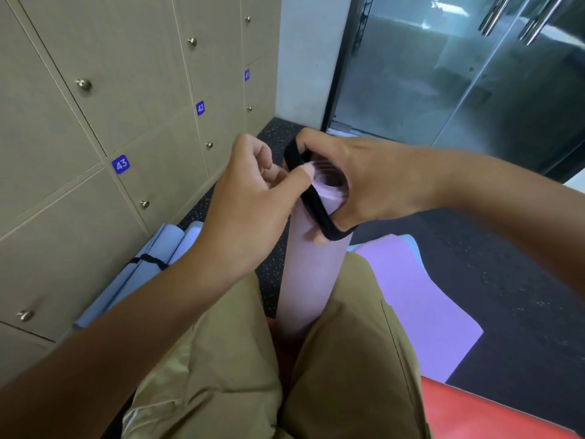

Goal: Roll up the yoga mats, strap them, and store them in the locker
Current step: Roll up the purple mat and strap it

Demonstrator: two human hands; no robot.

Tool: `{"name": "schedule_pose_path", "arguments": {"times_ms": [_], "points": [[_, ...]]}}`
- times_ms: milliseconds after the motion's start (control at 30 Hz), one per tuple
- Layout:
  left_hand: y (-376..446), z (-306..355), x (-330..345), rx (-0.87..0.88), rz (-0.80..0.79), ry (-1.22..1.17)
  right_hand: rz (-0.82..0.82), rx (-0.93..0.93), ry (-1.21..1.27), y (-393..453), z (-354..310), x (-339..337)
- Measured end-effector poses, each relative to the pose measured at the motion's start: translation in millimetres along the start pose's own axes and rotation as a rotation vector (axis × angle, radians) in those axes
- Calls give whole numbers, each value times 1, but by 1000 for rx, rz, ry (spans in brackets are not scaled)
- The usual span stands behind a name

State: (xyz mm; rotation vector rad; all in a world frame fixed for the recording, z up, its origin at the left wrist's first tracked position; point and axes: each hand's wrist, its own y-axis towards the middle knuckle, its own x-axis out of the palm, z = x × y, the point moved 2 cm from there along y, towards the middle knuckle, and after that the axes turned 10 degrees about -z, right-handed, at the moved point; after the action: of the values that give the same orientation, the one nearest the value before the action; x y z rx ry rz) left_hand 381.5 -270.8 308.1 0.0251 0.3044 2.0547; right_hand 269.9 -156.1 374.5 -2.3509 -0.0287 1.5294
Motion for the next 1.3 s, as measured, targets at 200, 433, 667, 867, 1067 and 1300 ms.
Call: {"name": "schedule_pose_path", "arguments": {"times_ms": [200, 433, 667, 867, 1067, 1300], "points": [[-4, 9, 6, 52, 140, 161, 68, -5, 0, 1, -4, 2], [-7, 13, 1, 156, 164, 430, 136, -26, 46, -3, -4, 8], [-7, 18, -6, 238, 44, 521, 176, -25, 53, -7, -1, 12], [-8, 17, -9, 292, -1, 577, 240, -52, 72, -10, 1, 21], [-10, 10, -6, 241, -32, 438, 278, -50, 279, -22, 9, 30], [-11, -5, 7, 158, -7, 140, 304, -25, 474, -25, 23, 45]]}}
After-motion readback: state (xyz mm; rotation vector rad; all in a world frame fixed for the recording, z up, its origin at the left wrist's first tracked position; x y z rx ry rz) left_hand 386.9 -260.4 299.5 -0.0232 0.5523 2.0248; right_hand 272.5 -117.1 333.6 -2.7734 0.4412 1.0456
